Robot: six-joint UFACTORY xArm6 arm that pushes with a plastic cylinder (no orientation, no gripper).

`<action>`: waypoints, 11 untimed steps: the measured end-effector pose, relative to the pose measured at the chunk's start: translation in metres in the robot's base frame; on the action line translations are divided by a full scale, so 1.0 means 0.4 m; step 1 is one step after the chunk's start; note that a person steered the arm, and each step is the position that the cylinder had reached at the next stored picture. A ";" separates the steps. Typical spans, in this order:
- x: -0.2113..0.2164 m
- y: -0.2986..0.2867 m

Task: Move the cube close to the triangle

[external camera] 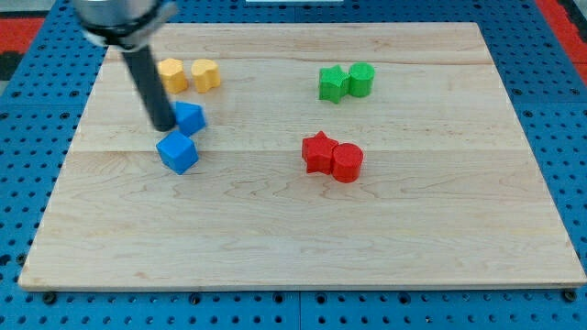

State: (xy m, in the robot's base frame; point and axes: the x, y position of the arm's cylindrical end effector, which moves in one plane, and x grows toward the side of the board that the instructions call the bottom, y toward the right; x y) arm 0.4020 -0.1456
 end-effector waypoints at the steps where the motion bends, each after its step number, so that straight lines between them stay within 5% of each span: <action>1: -0.003 0.078; 2: 0.013 -0.044; 3: 0.144 -0.195; 4: 0.215 -0.143; 5: 0.208 -0.003; 7: 0.152 0.029; 9: 0.098 -0.112; 11: 0.043 -0.008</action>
